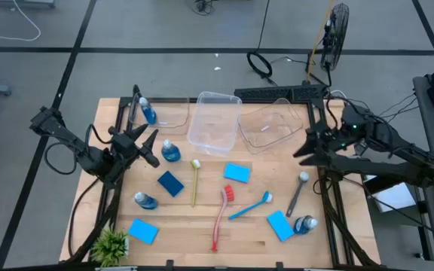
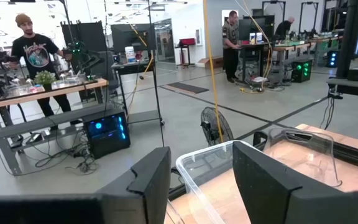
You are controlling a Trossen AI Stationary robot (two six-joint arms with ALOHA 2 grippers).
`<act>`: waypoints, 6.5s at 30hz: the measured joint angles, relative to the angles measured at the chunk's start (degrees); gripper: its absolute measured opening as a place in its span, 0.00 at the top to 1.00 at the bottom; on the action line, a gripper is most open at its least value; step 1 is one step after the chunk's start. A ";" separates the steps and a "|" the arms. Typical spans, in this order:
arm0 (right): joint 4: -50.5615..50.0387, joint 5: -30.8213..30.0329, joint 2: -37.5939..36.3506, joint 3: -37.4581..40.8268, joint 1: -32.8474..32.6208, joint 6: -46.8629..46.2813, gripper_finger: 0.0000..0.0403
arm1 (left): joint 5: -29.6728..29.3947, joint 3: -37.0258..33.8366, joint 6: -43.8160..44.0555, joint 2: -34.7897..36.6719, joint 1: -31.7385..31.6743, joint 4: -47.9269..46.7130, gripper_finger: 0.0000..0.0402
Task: Pick & Place Kitchen Sink Supplies
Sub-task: Put the dish soap into the left transparent bin
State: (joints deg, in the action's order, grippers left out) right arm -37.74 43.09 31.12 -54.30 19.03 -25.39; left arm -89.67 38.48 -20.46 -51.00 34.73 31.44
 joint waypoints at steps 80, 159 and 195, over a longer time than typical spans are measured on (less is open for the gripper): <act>-33.23 13.90 -8.14 14.47 -0.01 -43.02 0.50 | -0.32 -0.02 -5.32 0.00 -0.18 0.02 0.52; 26.72 -15.94 12.47 27.31 -58.15 -122.46 0.50 | -0.30 -0.04 -4.84 0.02 -0.18 0.02 0.56; 26.78 -12.98 12.40 27.82 -58.15 -117.16 0.50 | -0.28 -0.04 -6.55 0.02 -0.16 0.02 0.58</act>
State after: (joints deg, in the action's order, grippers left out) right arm -10.96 30.11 43.53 -26.48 -39.11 -142.54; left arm -89.95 38.44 -27.00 -50.98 34.57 31.46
